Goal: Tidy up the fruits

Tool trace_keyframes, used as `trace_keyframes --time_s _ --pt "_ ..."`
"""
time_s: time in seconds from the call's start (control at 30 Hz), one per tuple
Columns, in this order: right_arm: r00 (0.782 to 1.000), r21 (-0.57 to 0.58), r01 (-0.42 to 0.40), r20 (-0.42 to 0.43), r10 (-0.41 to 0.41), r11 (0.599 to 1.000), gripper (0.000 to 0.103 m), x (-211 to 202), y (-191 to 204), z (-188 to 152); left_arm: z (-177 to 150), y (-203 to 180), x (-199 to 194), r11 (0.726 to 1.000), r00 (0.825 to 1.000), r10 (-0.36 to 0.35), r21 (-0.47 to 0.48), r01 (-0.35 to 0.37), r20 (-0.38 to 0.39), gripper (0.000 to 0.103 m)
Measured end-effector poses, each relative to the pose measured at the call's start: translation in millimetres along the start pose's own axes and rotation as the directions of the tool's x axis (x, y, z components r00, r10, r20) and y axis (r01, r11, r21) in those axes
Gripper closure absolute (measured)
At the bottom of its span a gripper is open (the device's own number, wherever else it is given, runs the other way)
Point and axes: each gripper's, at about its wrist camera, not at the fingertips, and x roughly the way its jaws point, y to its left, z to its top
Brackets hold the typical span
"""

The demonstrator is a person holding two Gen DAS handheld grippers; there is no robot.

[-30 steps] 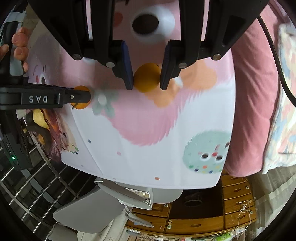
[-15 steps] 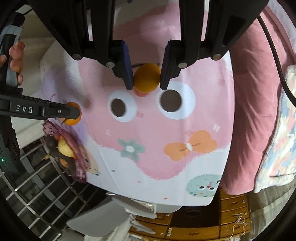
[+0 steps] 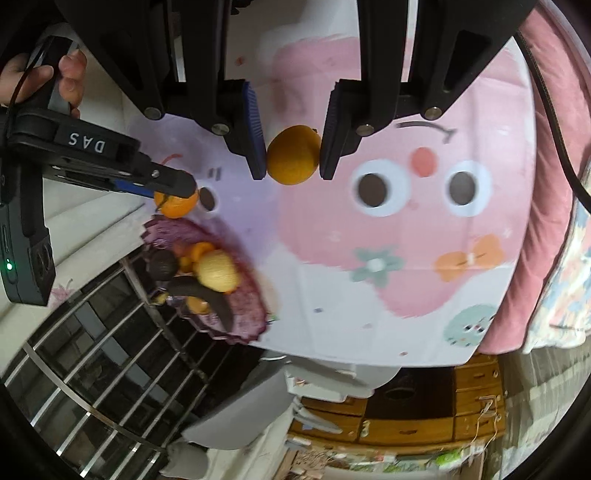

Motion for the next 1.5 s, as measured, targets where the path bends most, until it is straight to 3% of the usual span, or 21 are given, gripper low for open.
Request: trace_keyframes --time_s 0.33,0.53,0.67,0.93,1.0,1.03,1.07,1.13,1.27,1.4,1.5 --pt "0.997 -0.052 -0.014 0.069 0.017 0.999 0.065 -29 -84 12 8 -100 29 1.000 0.999 -0.009 0.026 0.008 0.046 0.075" --pt "0.993 -0.062 -0.030 0.114 0.037 0.998 0.065 -36 -122 26 35 -125 51 0.999 0.997 0.025 0.032 -0.028 0.068 0.075" --pt "0.988 -0.074 -0.041 0.143 0.051 0.996 0.065 -34 -140 37 63 -140 67 1.000 0.996 0.005 0.030 -0.008 0.090 0.075" --pt "0.978 -0.097 -0.071 0.189 0.089 0.993 0.064 -23 -162 49 97 -175 100 0.995 0.994 0.029 0.096 -0.039 0.102 0.075" --pt "0.975 -0.107 -0.082 0.199 0.102 0.991 0.063 -16 -165 51 99 -178 105 0.992 0.995 0.046 0.112 -0.056 0.094 0.071" --pt "0.974 -0.110 -0.089 0.199 0.110 0.990 0.063 -13 -166 52 100 -180 108 0.990 0.994 0.059 0.119 -0.070 0.092 0.063" --pt "0.973 -0.108 -0.099 0.197 0.119 0.989 0.063 -9 -168 53 100 -179 109 0.989 0.993 0.074 0.120 -0.084 0.091 0.048" --pt "0.977 -0.086 -0.105 0.176 0.118 0.991 0.051 -2 -171 57 101 -177 107 0.988 0.989 0.105 0.106 -0.116 0.101 0.032" --pt "0.976 -0.039 -0.119 0.181 0.124 0.992 0.047 -2 -175 58 101 -160 97 0.988 0.986 0.136 0.053 -0.142 0.098 0.024" --pt "0.974 -0.033 -0.113 0.191 0.117 0.993 0.038 -5 -172 54 95 -138 83 0.986 0.980 0.168 0.004 -0.169 0.108 0.023" --pt "0.969 -0.028 -0.120 0.212 0.123 0.992 0.038 -8 -164 48 85 -113 67 0.978 0.970 0.207 -0.026 -0.206 0.130 0.023"
